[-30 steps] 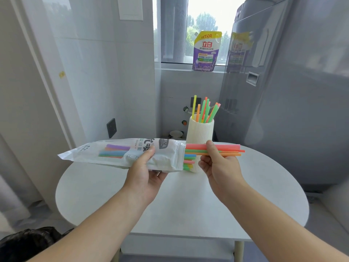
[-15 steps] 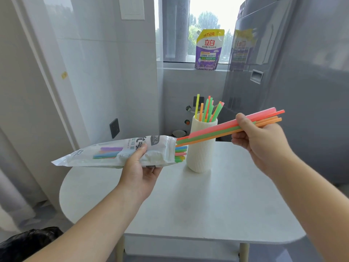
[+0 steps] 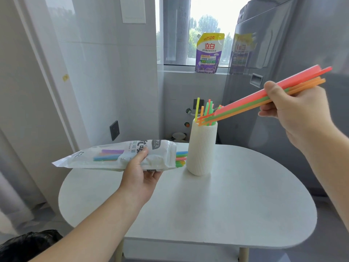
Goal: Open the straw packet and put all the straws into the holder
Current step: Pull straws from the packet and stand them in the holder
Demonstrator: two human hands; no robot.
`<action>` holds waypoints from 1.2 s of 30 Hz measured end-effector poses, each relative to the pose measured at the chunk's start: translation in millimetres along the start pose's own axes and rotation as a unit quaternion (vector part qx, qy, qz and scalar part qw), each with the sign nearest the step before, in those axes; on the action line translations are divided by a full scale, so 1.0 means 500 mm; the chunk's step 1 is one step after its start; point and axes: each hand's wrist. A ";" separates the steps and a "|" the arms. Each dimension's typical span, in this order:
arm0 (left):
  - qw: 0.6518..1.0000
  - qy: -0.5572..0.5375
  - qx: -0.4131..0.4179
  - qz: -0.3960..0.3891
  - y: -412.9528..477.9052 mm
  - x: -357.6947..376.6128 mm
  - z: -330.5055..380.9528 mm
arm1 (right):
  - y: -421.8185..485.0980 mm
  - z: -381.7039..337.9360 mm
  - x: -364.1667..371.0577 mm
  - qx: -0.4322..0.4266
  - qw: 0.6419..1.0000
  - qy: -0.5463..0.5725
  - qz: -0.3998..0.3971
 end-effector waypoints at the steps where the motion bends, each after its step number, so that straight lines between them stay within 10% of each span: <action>1: 1.000 0.002 -0.003 -0.002 -0.001 0.001 -0.002 | 0.004 -0.008 0.004 -0.013 1.000 -0.014 0.003; 36: 0.999 0.025 -0.022 -0.019 -0.021 0.008 -0.014 | 0.080 0.057 0.188 -0.047 0.939 -0.310 -0.144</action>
Point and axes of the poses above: each hand's wrist, its own y-axis towards the middle knuckle, its own x-axis out of the palm, z = x × y, and after that the axes turned 1 degree about x, right-handed
